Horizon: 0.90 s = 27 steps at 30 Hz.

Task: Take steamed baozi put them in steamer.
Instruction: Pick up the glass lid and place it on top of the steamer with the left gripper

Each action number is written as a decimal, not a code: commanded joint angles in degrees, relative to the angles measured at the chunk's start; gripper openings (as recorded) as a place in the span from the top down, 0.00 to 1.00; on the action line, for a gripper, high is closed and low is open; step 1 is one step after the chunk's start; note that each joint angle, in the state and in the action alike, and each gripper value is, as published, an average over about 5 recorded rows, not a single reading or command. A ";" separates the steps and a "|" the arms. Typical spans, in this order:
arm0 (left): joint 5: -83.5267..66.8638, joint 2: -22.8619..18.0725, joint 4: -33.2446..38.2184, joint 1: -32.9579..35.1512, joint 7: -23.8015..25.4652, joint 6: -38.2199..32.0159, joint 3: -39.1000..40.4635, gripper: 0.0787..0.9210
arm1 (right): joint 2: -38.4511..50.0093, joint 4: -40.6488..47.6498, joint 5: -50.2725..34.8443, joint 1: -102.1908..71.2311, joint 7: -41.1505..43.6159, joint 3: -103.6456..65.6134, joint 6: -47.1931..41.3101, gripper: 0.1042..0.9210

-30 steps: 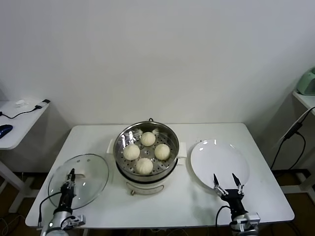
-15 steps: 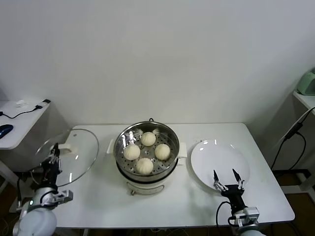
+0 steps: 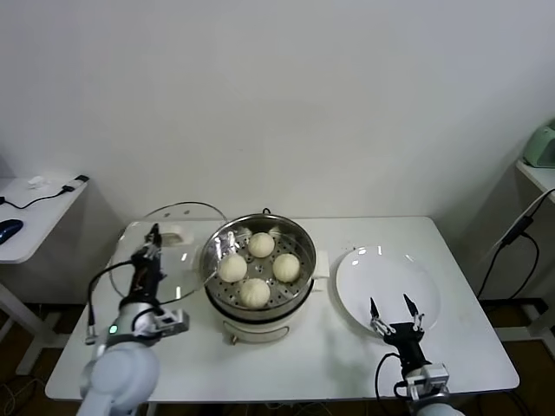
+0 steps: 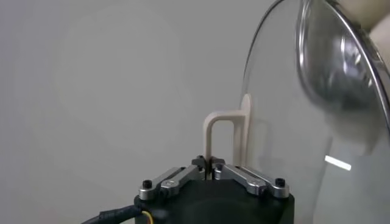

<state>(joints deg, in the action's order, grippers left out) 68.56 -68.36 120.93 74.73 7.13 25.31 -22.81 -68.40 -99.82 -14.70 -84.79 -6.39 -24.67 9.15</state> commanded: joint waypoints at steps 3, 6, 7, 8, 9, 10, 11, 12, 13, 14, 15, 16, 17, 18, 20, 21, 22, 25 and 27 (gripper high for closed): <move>19.44 -12.21 -2.10 -7.03 5.63 8.61 22.51 0.94 | -0.26 1.21 0.93 -0.48 -0.19 0.11 2.48 0.12; 22.51 -15.57 -4.50 -7.34 5.57 9.52 24.18 0.94 | -0.45 1.39 0.97 -0.98 -0.21 -0.11 3.08 0.12; 23.10 -16.56 -5.33 -7.53 5.55 9.98 24.62 0.94 | -0.55 1.44 0.99 -1.12 -0.23 -0.21 3.23 0.12; 23.60 -17.49 -6.19 -7.77 5.52 10.44 25.03 0.94 | -0.62 1.50 0.99 -1.25 -0.25 -0.31 3.39 0.12; 23.88 -18.24 -6.98 -8.04 5.46 10.80 25.35 0.94 | -0.69 1.57 0.98 -1.36 -0.27 -0.42 3.56 0.12; 24.11 -18.90 -7.75 -8.31 5.38 11.09 25.57 0.94 | -0.77 1.65 0.98 -1.47 -0.29 -0.55 3.73 0.12; 24.36 -19.47 -8.52 -8.59 5.29 11.30 25.72 0.94 | -0.84 1.72 0.98 -1.57 -0.30 -0.71 3.92 0.12; 24.57 -19.85 -9.15 -8.82 5.23 11.43 25.79 0.94 | -0.91 1.79 0.98 -1.66 -0.31 -0.88 4.10 0.12; 24.76 -20.16 -9.72 -9.03 5.19 11.56 25.86 0.94 | -0.98 1.84 0.97 -1.75 -0.32 -1.05 4.27 0.12; 24.85 -20.40 -10.19 -9.21 5.14 11.70 25.92 0.94 | -1.07 1.92 0.93 -1.85 -0.32 -1.25 4.43 0.12; 24.92 -20.55 -10.59 -9.37 5.11 11.81 25.99 0.94 | -1.15 2.02 0.89 -1.93 -0.32 -1.41 4.58 0.12; 24.95 -20.72 -10.98 -9.52 5.06 11.94 26.12 0.94 | -1.21 2.16 0.85 -2.00 -0.33 -1.55 4.73 0.12; 24.94 -20.90 -11.35 -9.65 4.96 12.07 26.29 0.94 | -1.26 2.34 0.81 -2.08 -0.33 -1.67 4.89 0.12; 24.91 -21.08 -11.75 -9.76 4.82 12.19 26.47 0.94 | -1.32 2.53 0.77 -2.15 -0.33 -1.78 5.04 0.12; 24.83 -21.33 -12.65 -9.98 4.55 12.39 26.79 0.94 | -1.42 2.80 0.75 -2.24 -0.34 -1.92 5.31 0.12; 24.79 -21.33 -13.12 -10.10 4.44 12.47 26.86 0.94 | -1.52 2.87 0.75 -2.29 -0.33 -2.01 5.42 0.12; 24.77 -21.25 -13.57 -10.22 4.37 12.53 26.89 0.94 | -1.62 2.90 0.75 -2.33 -0.32 -2.11 5.52 0.12; 24.81 -20.69 -14.69 -10.58 4.22 12.66 26.58 0.94 | -1.84 2.97 0.79 -2.40 -0.34 -2.44 5.81 0.12; 24.92 -20.28 -15.15 -10.68 4.08 12.72 26.13 0.94 | -1.91 3.14 0.91 -2.40 -0.38 -2.62 5.97 0.12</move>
<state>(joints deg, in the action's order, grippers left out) 90.86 -86.55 109.90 65.15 11.24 36.75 1.29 -70.09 -97.16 -13.96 -87.07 -6.71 -26.83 14.31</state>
